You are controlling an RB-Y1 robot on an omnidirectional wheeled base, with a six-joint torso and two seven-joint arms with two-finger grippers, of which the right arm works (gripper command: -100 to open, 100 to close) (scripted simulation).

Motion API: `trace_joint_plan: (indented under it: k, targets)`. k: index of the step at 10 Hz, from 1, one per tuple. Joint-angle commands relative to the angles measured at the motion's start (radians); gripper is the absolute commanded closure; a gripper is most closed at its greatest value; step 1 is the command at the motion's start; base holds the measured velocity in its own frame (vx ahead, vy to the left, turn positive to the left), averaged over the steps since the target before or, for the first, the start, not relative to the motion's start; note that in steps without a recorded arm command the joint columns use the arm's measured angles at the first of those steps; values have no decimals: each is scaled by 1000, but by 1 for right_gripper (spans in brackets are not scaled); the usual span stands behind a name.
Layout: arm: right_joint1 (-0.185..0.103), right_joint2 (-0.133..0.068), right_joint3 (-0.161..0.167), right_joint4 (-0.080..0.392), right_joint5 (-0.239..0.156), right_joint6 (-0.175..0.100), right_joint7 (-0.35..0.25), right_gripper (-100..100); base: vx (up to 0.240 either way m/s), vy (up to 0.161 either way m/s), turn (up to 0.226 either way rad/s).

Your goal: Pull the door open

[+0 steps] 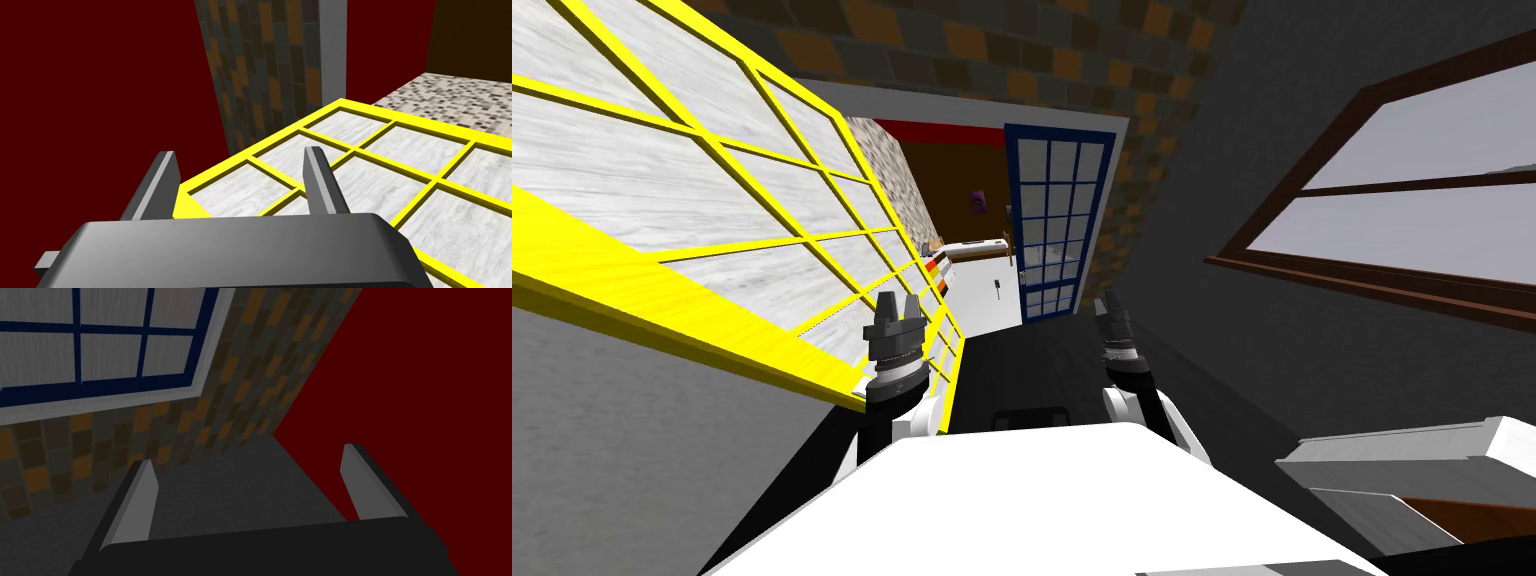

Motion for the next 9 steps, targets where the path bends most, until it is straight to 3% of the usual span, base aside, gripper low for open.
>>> trace_joint_plan:
  k: [1,5,9]
  targets:
    - [-9,-5,-5,29,6,-10,20,-100,119,42,1]
    - [-40,-21,-19,127,31,-41,90,-100,126,43,3]
    - [-60,-31,-29,192,48,-62,138,-100,98,34,2]
